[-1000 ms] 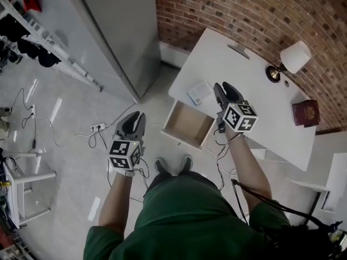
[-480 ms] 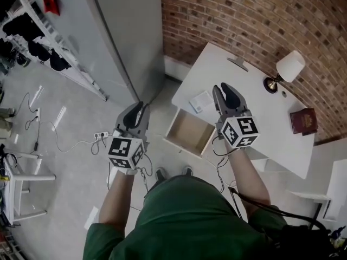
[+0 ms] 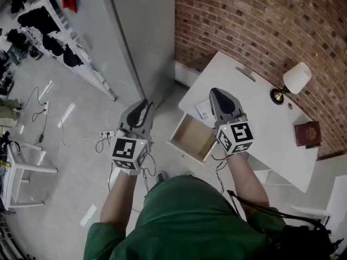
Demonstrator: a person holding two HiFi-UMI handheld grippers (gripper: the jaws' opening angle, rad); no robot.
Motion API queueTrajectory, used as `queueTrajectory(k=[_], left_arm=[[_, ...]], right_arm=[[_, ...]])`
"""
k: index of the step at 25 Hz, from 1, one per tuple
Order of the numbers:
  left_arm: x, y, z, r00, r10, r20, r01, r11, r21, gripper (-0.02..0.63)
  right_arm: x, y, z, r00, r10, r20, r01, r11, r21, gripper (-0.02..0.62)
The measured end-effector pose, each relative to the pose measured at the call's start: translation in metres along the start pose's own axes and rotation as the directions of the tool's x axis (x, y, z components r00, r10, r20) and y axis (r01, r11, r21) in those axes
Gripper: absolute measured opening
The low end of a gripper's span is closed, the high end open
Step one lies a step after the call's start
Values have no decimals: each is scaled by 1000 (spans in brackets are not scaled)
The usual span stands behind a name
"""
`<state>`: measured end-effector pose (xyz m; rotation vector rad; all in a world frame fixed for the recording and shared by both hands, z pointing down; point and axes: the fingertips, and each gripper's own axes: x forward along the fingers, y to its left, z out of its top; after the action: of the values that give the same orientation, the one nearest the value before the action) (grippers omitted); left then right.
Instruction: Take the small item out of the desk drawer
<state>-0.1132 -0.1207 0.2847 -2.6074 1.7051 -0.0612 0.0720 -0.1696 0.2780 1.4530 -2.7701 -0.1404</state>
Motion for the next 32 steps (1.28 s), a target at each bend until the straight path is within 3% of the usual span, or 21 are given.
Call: queueTrajectory(k=[9,18,24,28,32], left_arm=[[-1,-7,2,999,43,-2,-43,999,9,61],[7,-11,8,997,69,17,-69,997,16,48],[12,-16,12,996,65,64,-69,995,69,15],[18,-22,10,998,57,36,-60,993,101,11],[24,-26,9,997,60,51,-64,995,82,12]], right_arm=[[2,11,12,995,71,64,-65,994,-92,5],[4,7,7,992,105,63,-98,990,-103,5],[2,-1,1,994,93,51,-85,986,-142,3],[-2,-10,0,995,88,54,-79,986,-149,2],[-4,-16,-1,995,88,55,-78,985,-154,2]])
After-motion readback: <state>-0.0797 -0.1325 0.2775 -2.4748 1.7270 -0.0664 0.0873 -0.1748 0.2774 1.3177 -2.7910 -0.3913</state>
